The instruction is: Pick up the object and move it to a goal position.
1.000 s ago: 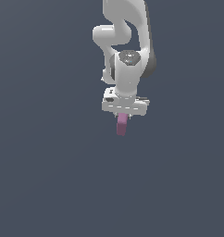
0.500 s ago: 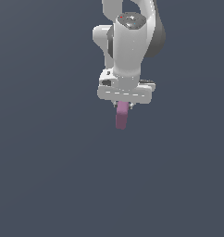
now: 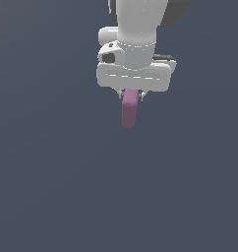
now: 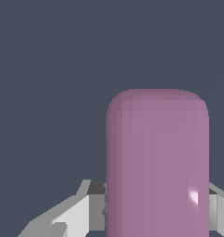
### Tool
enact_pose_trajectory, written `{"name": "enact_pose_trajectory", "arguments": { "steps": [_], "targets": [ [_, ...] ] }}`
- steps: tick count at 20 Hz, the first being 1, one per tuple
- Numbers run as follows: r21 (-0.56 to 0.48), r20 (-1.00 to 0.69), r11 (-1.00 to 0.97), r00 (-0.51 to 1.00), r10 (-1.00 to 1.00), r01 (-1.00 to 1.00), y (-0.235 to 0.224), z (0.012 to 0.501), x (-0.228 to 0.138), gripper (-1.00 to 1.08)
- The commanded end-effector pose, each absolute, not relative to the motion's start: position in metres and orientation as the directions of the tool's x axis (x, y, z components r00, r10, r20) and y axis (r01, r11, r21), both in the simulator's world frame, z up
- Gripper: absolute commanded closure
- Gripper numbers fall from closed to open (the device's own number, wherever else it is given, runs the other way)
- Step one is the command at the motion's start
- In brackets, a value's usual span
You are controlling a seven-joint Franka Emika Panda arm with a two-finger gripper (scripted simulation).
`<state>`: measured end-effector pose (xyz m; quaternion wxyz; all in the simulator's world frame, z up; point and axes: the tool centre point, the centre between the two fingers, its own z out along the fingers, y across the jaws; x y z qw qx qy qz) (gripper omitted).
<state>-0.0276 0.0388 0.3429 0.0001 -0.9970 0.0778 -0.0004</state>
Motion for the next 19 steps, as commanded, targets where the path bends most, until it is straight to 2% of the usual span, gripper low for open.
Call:
{"name": "enact_pose_trajectory", "arguments": {
  "steps": [1, 10, 19],
  "targets": [
    [0.000, 0.000, -0.988, 0.988, -0.155, -0.155, 0.037, 0.364, -0.022, 1.08],
    [0.000, 0.000, -0.988, 0.988, -0.155, -0.155, 0.034, 0.409, -0.008, 1.08],
    [0.000, 0.000, -0.988, 0.988, -0.155, -0.155, 0.033, 0.421, -0.003, 1.08]
  ]
}}
